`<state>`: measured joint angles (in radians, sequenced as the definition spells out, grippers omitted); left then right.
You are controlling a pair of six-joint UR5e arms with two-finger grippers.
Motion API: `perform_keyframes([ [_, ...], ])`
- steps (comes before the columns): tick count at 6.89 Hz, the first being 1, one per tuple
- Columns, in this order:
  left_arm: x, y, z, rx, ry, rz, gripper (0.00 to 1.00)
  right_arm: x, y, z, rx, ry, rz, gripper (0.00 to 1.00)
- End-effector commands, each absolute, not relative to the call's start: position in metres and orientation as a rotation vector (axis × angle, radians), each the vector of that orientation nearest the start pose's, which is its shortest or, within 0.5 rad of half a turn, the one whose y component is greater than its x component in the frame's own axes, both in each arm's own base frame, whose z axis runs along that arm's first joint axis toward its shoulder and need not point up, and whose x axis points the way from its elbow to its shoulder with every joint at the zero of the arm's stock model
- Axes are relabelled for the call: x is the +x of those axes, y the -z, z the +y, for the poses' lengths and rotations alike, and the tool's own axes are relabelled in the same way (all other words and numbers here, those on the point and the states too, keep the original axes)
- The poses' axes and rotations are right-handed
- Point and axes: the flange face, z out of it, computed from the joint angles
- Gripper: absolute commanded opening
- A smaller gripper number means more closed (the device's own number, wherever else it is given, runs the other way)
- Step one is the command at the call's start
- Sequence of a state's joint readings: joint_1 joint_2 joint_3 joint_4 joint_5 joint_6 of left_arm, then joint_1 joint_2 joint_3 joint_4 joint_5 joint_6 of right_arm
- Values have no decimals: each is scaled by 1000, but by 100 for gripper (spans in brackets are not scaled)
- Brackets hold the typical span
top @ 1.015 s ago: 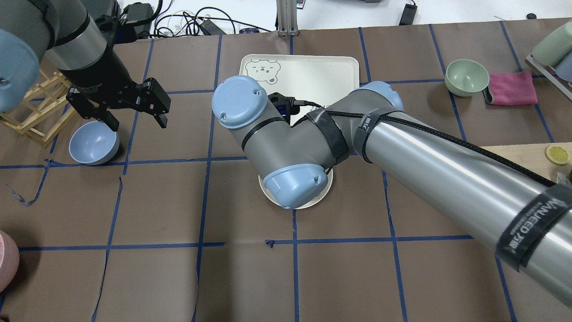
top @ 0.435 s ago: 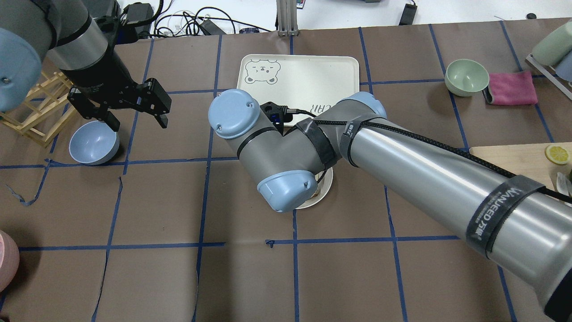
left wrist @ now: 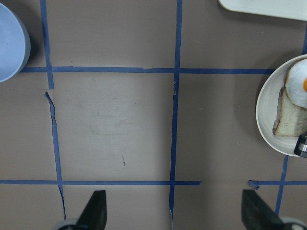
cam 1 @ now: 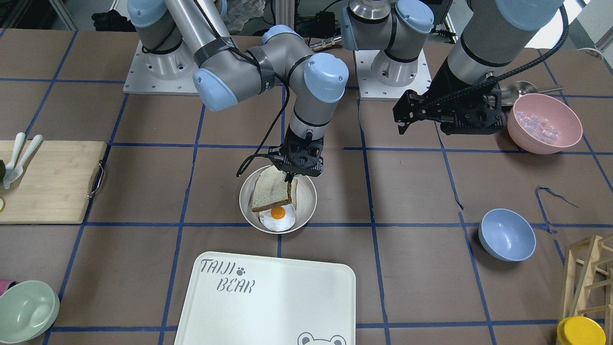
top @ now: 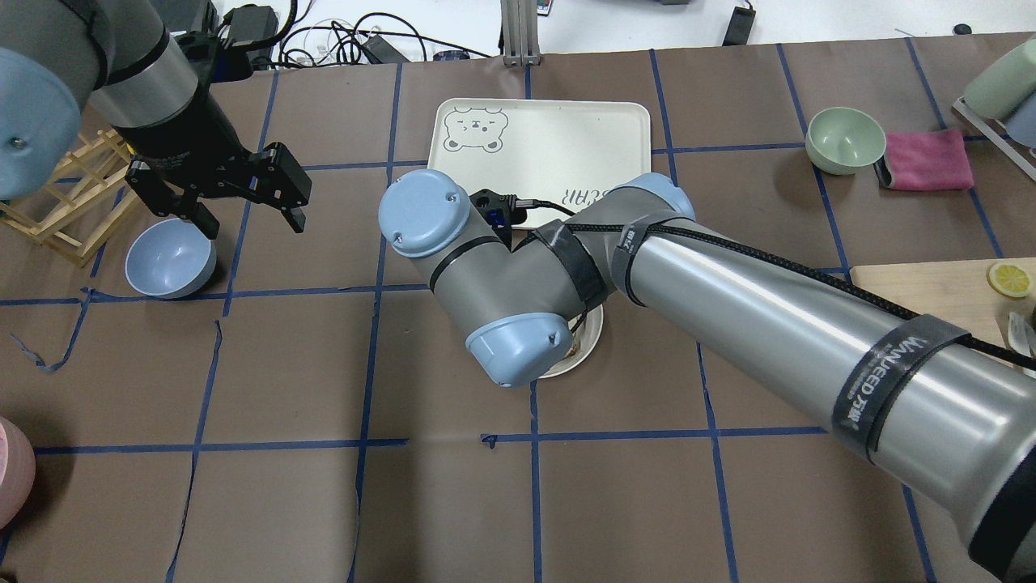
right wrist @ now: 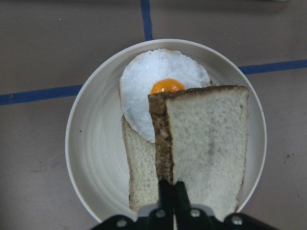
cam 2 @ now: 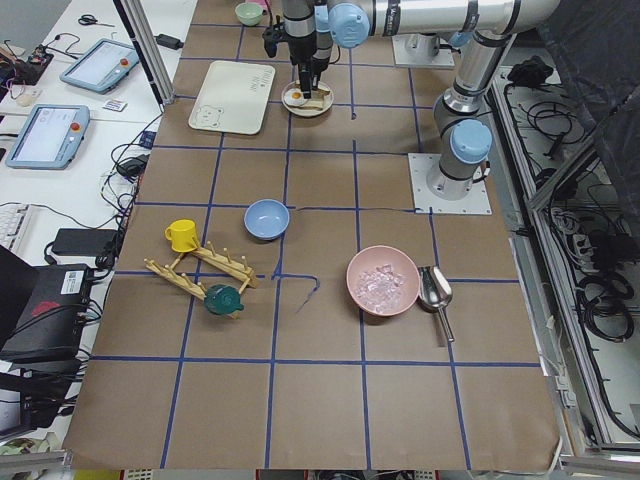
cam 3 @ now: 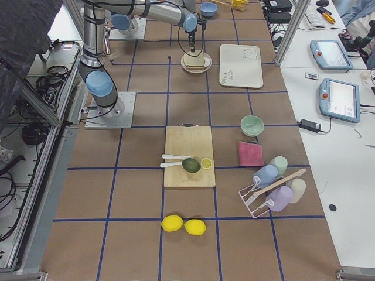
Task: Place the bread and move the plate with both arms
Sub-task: 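Lower the bread slice onto the egg on the white plate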
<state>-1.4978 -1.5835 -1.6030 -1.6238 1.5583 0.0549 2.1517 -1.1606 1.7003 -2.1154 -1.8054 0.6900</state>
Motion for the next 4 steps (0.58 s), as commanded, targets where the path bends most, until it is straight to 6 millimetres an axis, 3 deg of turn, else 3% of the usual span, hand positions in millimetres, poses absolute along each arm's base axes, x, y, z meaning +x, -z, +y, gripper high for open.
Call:
perform_keyframes([
  [1,-99,-460,-496,-28,-156,3156,100,427,-255,-449,186,269,3289,70],
  [2,-99,-459,-496,-28,-161,3156,100,423,-259,-449,182,280,3292,95],
  [3,-99,-459,-496,-27,-161,3155,100,414,-264,-457,164,269,3292,100],
  [4,-99,-454,-496,-28,-177,3157,100,392,-290,-473,89,307,3277,100],
])
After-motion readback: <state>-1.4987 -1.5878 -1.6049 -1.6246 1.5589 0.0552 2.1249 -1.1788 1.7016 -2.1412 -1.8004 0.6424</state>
